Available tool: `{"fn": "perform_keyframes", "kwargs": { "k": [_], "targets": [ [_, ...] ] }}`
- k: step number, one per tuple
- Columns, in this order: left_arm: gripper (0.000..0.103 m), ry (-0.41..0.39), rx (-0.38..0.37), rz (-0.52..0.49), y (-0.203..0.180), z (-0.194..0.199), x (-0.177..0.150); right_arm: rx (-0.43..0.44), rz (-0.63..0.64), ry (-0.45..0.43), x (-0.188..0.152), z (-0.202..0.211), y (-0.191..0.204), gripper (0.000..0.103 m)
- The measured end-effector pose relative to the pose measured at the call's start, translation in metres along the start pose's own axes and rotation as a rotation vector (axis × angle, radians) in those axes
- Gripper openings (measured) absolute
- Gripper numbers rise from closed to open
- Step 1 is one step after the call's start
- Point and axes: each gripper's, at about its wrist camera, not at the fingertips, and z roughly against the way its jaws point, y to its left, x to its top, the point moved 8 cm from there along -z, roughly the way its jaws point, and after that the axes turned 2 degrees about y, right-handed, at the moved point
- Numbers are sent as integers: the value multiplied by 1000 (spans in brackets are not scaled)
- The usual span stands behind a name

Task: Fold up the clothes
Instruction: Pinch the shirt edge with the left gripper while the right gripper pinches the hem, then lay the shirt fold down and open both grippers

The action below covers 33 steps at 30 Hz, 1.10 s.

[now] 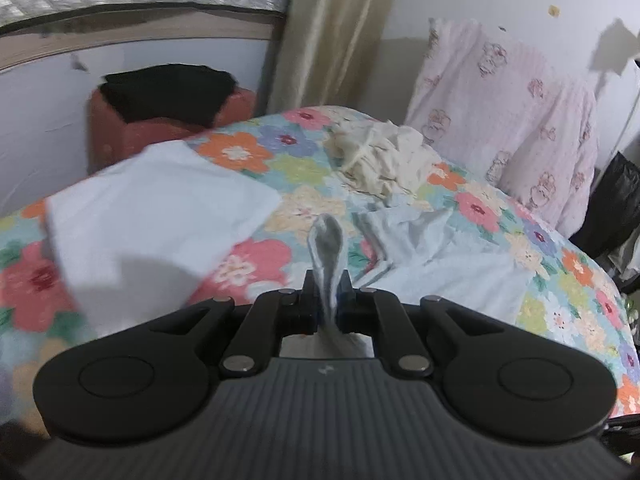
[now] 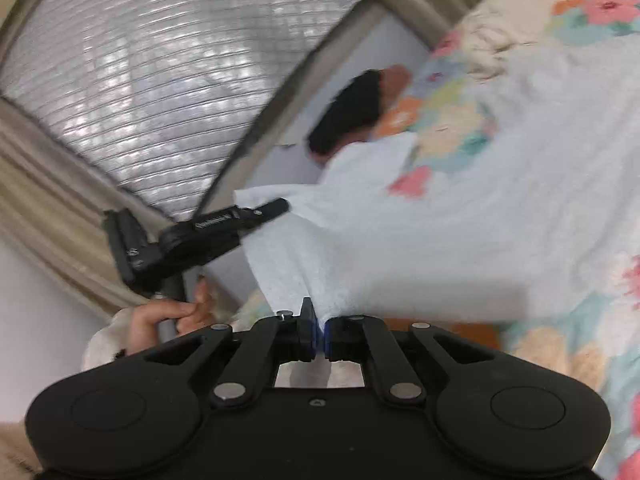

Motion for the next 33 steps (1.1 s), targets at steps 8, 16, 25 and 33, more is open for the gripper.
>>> {"fn": "perform_keyframes", "kwargs": {
  "k": [8, 16, 25, 33],
  "targets": [
    [8, 204, -43, -78, -63, -144, 4, -166, -114, -34, 41, -4, -95, 9],
    [10, 313, 0, -121, -86, -262, -42, -306, -338, 17, 41, -30, -203, 15],
    [15, 60, -117, 63, -58, -239, -1, -149, -516, -123, 44, -20, -236, 33],
    [37, 248, 6, -92, -50, -220, -29, -318, -279, -232, 39, 6, -211, 49]
  ]
}}
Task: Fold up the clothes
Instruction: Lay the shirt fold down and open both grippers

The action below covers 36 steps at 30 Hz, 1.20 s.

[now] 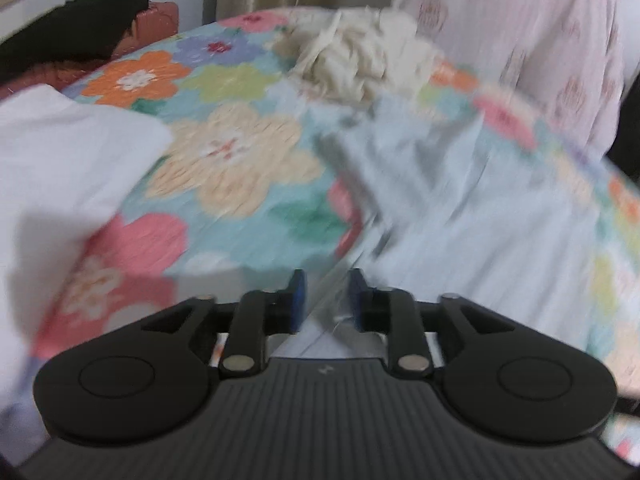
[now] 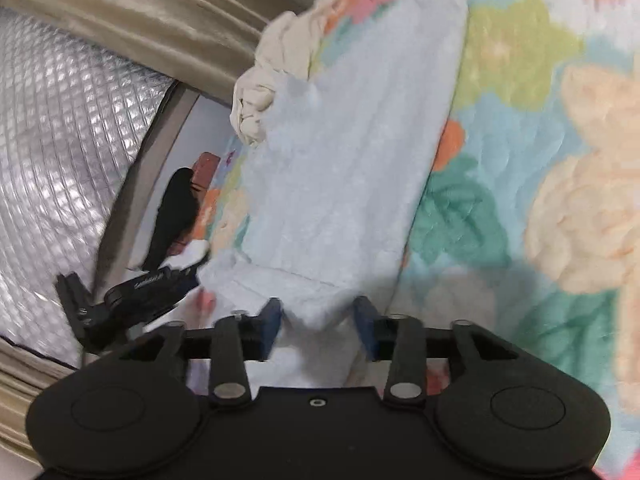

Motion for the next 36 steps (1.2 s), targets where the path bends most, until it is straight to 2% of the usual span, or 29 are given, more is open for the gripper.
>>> {"fn": "perform_keyframes", "kwargs": {
  "k": [1, 3, 6, 8, 10, 13, 15, 17, 19, 22, 25, 28, 32, 36],
  "targets": [
    [42, 2, -5, 6, 2, 4, -3, -32, 59, -29, 1, 5, 2, 50],
    [42, 7, -24, 26, 6, 12, -7, -80, 173, -77, -1, 13, 10, 50],
    [43, 20, -122, 100, 10, 16, -11, -147, 347, -127, -11, 16, 24, 52],
    [43, 21, -170, 129, 9, 14, -13, -206, 414, -161, -18, 17, 25, 53],
    [41, -8, -165, 143, 7, 14, -14, -271, 457, -196, -24, 18, 24, 53],
    [43, -46, -115, 73, -4, 15, -15, -350, 421, -218, -33, 18, 18, 53],
    [43, -41, -113, 39, -12, 14, -18, -376, 395, -206, -39, 17, 18, 53],
    [43, -28, -134, 33, -19, 13, -21, -441, 424, -198, -45, 16, 25, 53],
    [43, -35, -138, 19, -24, 16, -23, -458, 453, -202, -48, 17, 35, 54],
    [43, -71, -115, -52, -30, 21, -26, -485, 498, -208, -54, 18, 50, 58],
    [43, -82, -108, -78, -32, 22, -30, -513, 465, -175, -59, 22, 54, 60],
    [43, -82, -105, -89, -34, 20, -32, -512, 437, -147, -58, 26, 57, 61],
    [43, -67, -98, -104, -37, 17, -33, -477, 461, -121, -64, 23, 56, 66],
    [43, -62, -129, -117, -43, 18, -34, -489, 491, -84, -75, 14, 43, 66]
  ]
}}
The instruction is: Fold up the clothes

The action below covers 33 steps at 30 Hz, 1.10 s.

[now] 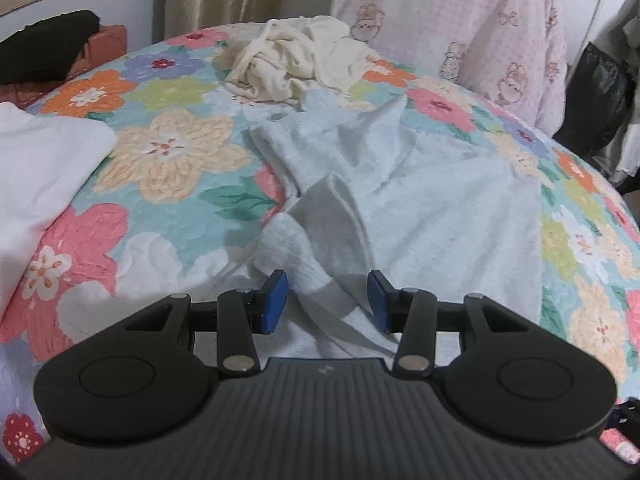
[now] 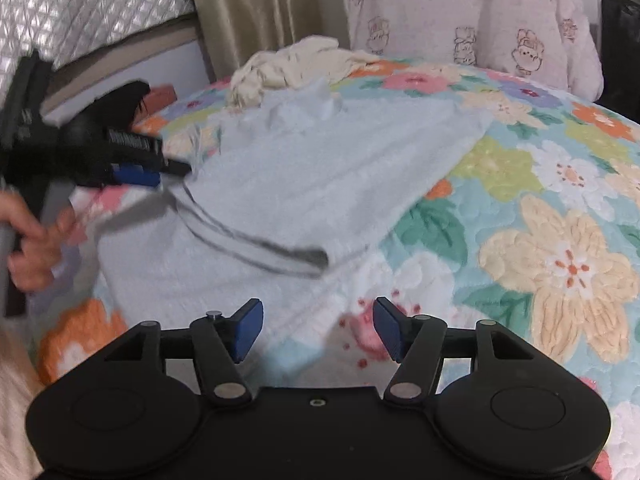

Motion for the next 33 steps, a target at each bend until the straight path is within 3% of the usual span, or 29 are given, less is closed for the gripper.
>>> {"fn": "perform_keyframes", "kwargs": {
  "k": [5, 9, 15, 20, 24, 32, 33],
  "targets": [
    [44, 10, -19, 6, -1, -6, 0, 8, 23, -7, -4, -13, -6, 66],
    [44, 26, -22, 4, -3, -15, 0, 48, 153, -35, 13, -25, 3, 66],
    [44, 12, -18, 24, 2, -18, 6, -15, 327, -105, 29, -50, 7, 63],
    [44, -20, -47, 73, 13, -6, 15, -60, 294, -147, 40, -50, -8, 59],
    [44, 10, -70, 79, 14, 4, 13, -74, 284, -163, 46, -50, -20, 59],
    [47, 26, -163, 141, 16, 10, 13, 131, 351, -165, 52, -48, -9, 58],
    [47, 26, -167, 152, 18, 9, 13, 148, 372, -166, 52, -49, -4, 54]
  ]
}}
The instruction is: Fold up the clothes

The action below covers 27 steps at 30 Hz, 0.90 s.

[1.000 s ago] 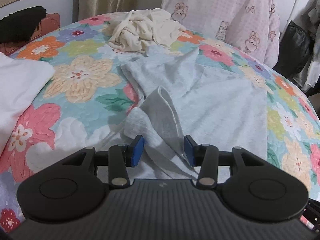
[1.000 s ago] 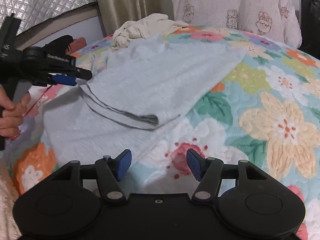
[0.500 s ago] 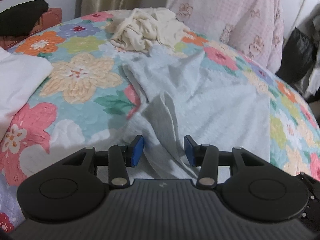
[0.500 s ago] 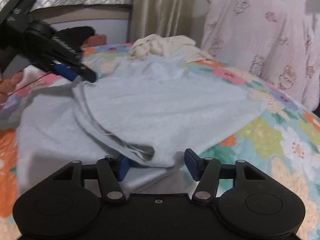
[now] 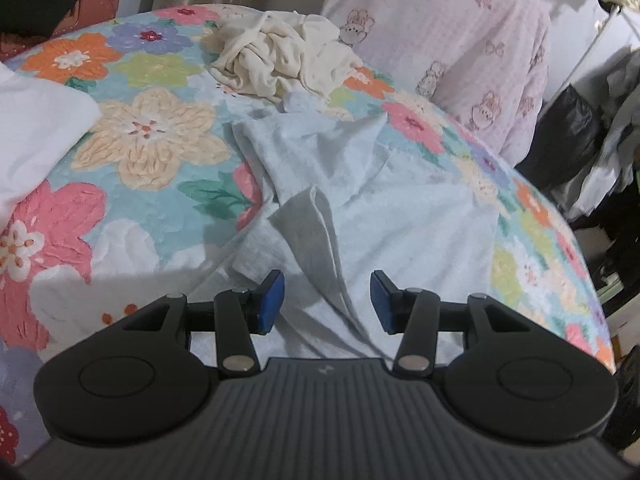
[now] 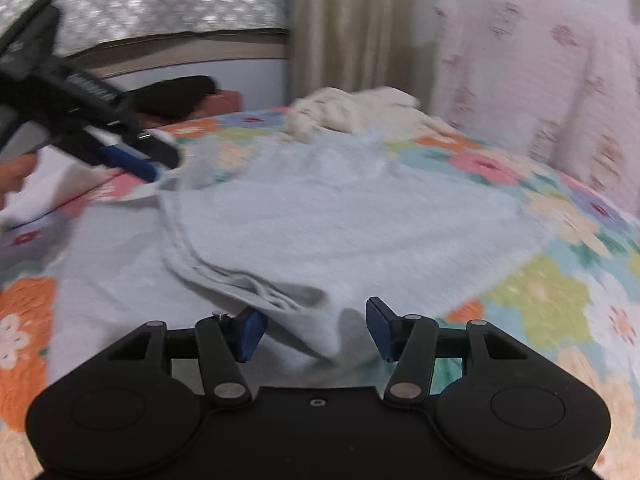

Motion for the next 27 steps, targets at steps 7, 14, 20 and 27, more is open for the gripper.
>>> {"fn": "perform_keyframes", "kwargs": {
  "k": [7, 14, 20, 27],
  "targets": [
    [51, -87, 110, 83, 25, 7, 12, 196, -626, 83, -2, -21, -58, 11],
    [54, 8, 180, 118, 52, 4, 5, 297, -970, 128, -25, -30, -88, 14],
    [60, 151, 351, -82, 54, -18, -21, 260, -887, 92, -18, -26, -78, 37],
    [14, 197, 406, -268, 39, -18, -41, 253, -785, 66, -3, -28, -69, 9]
  ]
}}
